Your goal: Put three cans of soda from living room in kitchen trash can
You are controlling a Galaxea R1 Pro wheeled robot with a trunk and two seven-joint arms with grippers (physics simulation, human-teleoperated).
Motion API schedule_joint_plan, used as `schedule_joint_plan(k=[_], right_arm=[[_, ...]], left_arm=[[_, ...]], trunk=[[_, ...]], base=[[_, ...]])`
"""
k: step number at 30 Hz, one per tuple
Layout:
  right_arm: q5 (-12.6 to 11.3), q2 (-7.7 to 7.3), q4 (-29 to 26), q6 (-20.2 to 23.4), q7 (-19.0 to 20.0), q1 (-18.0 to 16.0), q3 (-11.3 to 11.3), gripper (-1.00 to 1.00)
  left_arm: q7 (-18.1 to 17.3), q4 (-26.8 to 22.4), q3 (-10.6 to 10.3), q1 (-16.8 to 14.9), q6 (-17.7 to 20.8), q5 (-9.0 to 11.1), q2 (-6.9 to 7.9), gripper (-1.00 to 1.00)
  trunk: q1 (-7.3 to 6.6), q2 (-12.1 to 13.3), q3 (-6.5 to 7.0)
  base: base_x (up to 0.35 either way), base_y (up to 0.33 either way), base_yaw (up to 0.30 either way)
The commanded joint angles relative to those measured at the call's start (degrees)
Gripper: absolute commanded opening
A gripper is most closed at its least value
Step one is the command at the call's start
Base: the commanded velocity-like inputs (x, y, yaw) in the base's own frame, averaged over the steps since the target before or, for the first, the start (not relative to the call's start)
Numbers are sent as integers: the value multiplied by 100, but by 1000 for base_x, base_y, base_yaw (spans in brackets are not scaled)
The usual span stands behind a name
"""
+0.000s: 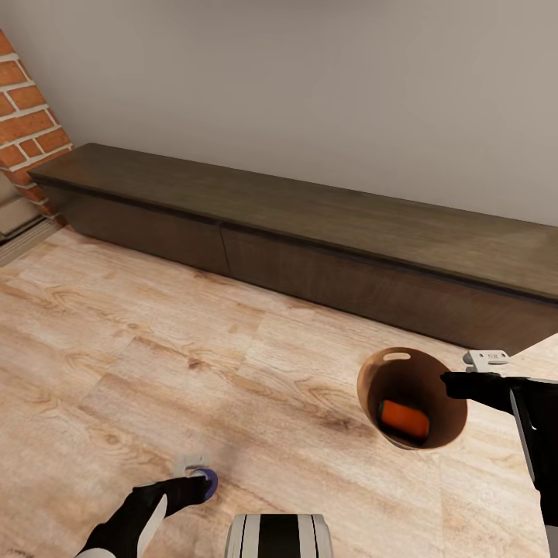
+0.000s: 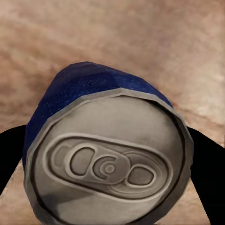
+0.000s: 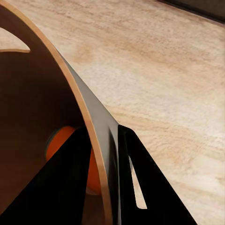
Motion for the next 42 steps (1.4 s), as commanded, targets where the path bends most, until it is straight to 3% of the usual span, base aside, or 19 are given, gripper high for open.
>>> schedule_joint_plan(k=[1, 8, 12, 16, 17, 19, 25, 28, 30, 32, 34, 35, 37, 39, 42], right_arm=[[-68, -2, -1, 15, 0, -1, 1, -100], [-67, -2, -1, 15, 0, -1, 1, -100], [-65, -1, -1, 15, 0, -1, 1, -100], [-64, -5, -1, 15, 0, -1, 0, -100], [-64, -7, -1, 15, 0, -1, -5, -100], [-64, -8, -1, 15, 0, -1, -7, -100], [-64, -3, -1, 15, 0, -1, -7, -100], [-66, -1, -1, 9, 0, -1, -7, -100], [-71, 2, -1, 7, 0, -1, -7, -100], [-72, 1, -1, 5, 1, -1, -7, -100], [-72, 15, -1, -21, 0, -86, -1, -100], [-72, 29, -1, -17, -2, -135, 0, -100], [-73, 42, -1, -5, -1, -228, 1, -100], [-73, 61, -1, 7, -1, -301, 5, -100], [-73, 167, -1, -4, -5, -350, 30, -100]], left_arm=[[0, 8, 0, 1, -4, -11, 0, -100], [2, -74, 2, 1, -9, -38, -14, -100], [-41, -935, -76, 1, 207, -95, -260, -100], [-56, -2082, -378, 48, 1221, -98, -426, -100], [-58, -2654, -697, 68, 1682, -99, -455, -100], [-59, -3309, -1039, 192, 2187, -93, -457, -100], [-105, -4947, -1241, 833, 3114, -76, -394, -100], [-294, -5409, -1304, 1017, 3453, -62, -294, -100], [-1091, -5681, -1527, 1084, 3687, -47, -80, -100], [-1964, -5776, -1582, 1098, 3739, -42, 71, -100], [-3483, -5843, -1489, 1105, 3719, -45, 257, -100], [-3842, -5855, -1403, 1106, 3713, -46, 307, -100], [-4368, -5870, -1209, 1107, 3704, -46, 376, -100], [-4639, -5876, -1102, 1108, 3704, -46, 403, -100], [-4782, -5874, -1046, 1108, 3711, -46, 409, -100]], trunk=[[0, 0, 0], [0, 0, 0], [0, 0, 0], [0, 0, 0], [0, 0, 0], [0, 0, 0], [0, 0, 0], [0, 0, 0], [0, 0, 0], [0, 0, 0], [0, 0, 0], [0, 0, 0], [0, 0, 0], [0, 0, 0], [0, 0, 0]], base=[[0, 0, 0], [0, 0, 0], [0, 0, 0], [0, 0, 0], [0, 0, 0], [0, 0, 0], [0, 0, 0], [0, 0, 0], [0, 0, 0], [0, 0, 0], [0, 0, 0], [0, 0, 0], [0, 0, 0], [0, 0, 0], [0, 0, 0]])
